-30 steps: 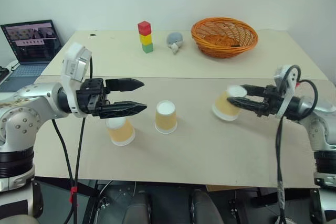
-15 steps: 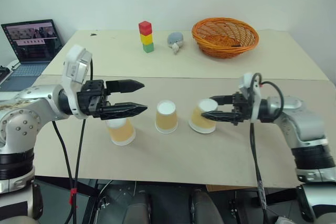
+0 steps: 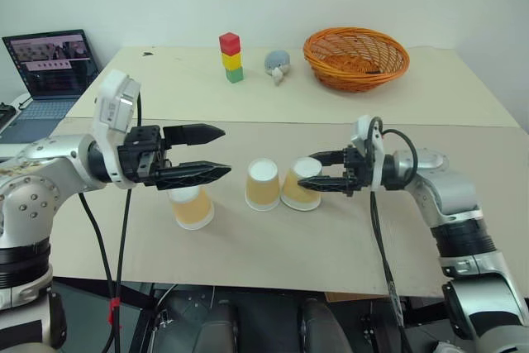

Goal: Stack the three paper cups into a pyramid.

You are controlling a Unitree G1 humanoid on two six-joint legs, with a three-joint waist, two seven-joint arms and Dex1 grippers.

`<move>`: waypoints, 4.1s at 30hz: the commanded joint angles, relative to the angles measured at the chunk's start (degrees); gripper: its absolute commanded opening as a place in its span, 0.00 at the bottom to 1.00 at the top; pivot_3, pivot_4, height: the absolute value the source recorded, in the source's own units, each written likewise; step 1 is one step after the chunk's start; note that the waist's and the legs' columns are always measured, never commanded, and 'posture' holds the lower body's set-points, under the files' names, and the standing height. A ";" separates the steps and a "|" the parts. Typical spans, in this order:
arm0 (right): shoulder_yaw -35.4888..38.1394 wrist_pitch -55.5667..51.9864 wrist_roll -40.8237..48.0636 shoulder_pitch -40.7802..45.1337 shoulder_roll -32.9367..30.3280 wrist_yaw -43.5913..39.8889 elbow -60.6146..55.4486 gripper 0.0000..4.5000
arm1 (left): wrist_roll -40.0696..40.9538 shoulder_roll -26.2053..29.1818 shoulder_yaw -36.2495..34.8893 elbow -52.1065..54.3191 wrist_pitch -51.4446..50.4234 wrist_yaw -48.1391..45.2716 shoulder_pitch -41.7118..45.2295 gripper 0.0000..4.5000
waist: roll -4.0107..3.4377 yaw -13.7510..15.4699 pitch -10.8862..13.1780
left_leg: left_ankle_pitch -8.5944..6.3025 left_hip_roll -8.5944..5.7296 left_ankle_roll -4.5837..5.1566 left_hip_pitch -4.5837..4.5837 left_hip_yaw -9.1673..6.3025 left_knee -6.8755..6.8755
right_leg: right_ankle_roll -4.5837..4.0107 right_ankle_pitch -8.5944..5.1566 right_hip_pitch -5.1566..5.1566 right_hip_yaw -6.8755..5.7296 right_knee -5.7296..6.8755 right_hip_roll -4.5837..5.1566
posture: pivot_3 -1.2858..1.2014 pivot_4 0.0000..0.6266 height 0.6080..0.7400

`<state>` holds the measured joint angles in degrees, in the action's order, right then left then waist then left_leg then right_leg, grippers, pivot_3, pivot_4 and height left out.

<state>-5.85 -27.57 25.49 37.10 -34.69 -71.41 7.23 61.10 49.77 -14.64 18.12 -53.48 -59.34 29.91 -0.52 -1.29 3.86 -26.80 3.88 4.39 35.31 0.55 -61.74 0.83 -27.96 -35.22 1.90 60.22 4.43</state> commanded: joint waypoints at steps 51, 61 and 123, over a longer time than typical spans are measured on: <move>21.53 -5.84 10.65 -23.64 -16.58 5.01 -23.64 0.99 | -7.02 -7.24 -18.42 11.01 13.01 22.27 -43.03 1.00 | 0.03 1.03 0.06 | 0.19 -0.13 -0.50 0.03 -0.38 0.36 | -0.11 -0.04 0.00 -0.10 -0.51 0.71 | 0.52 0.24 0.15; 20.79 -4.48 10.25 -22.75 -16.42 5.16 -23.15 0.99 | -10.70 -10.76 -12.71 9.33 17.52 19.86 -39.66 1.00 | 0.03 1.81 0.06 | 0.29 -0.10 -0.67 0.30 -0.40 0.46 | -0.08 -0.02 -0.01 -0.33 -0.60 0.90 | 0.52 0.24 0.15; 27.54 -5.99 12.53 -29.08 -19.60 9.35 -27.47 1.00 | -6.30 -16.07 13.03 -25.46 -3.54 -4.82 30.66 0.62 | 0.19 0.62 0.38 | 0.53 -0.40 -0.81 0.04 -0.55 0.46 | -0.04 -0.03 0.71 -1.20 -0.62 0.75 | 0.52 0.24 0.15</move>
<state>18.77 -33.18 36.84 8.04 -53.07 -62.47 -18.20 56.74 34.00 -3.20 -6.15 -57.82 -61.63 58.97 -0.33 -0.67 4.24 -26.27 3.48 3.59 35.31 0.00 -61.27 0.79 -27.99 -34.48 0.74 59.59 5.17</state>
